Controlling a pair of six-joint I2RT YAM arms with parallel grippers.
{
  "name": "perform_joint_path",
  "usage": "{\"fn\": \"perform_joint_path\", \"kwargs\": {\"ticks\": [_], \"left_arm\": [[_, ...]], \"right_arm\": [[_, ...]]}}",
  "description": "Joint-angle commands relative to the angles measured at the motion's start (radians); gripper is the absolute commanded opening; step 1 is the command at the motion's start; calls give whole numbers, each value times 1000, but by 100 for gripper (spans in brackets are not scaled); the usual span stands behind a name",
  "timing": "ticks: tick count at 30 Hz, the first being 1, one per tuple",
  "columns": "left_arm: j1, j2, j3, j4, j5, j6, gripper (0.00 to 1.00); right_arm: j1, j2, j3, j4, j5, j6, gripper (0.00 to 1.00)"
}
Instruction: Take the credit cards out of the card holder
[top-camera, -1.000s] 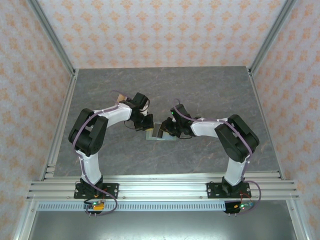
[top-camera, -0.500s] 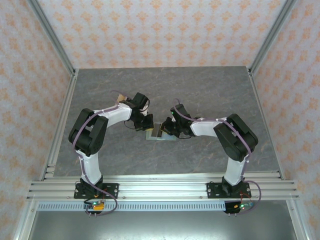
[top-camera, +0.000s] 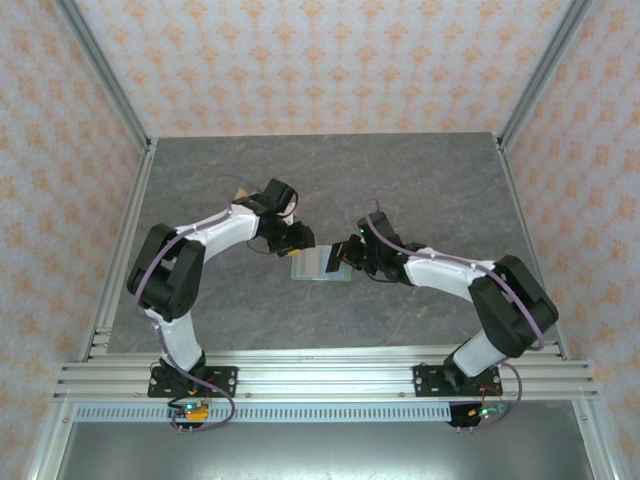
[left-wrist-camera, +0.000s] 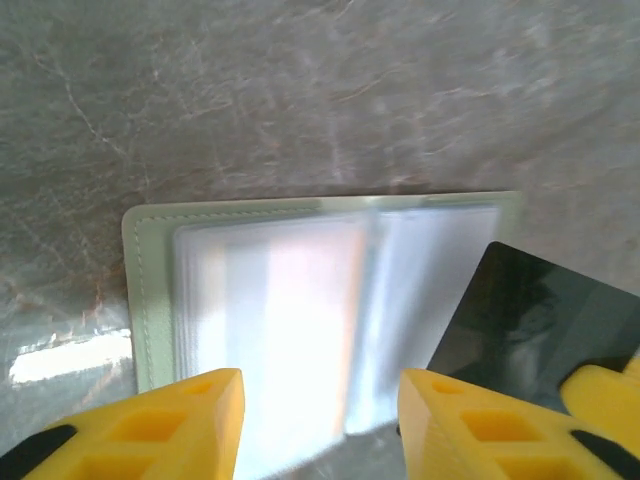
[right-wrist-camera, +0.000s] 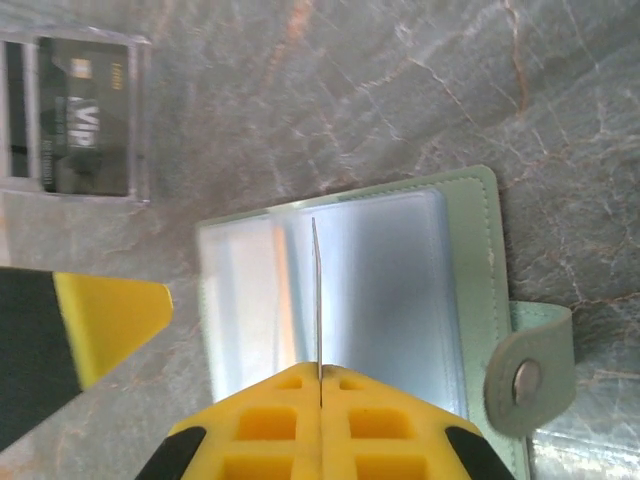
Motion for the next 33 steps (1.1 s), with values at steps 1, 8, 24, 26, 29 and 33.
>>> {"fn": "perform_joint_path", "kwargs": {"ticks": [1,8,24,26,29,33], "left_arm": [[15,-122,38,0,-29,-24,55],[73,-284,-70,216,145,-154,73],[87,-389,-175,678,362,-460,52],[87,-400,-180,698,364,-469,44],[88,-421,-194,728,364,-484,36],[88,-431,-196,724,366,-488,30]], "right_arm": [[-13,-103,-11,67,17,-39,2],[-59,-220,-6,252,-136,25,2],[-101,-145,78,565,-301,300,2],[-101,-137,74,590,-297,319,3],[-100,-131,72,602,-295,331,3],[-101,-127,74,596,-292,336,3]]}}
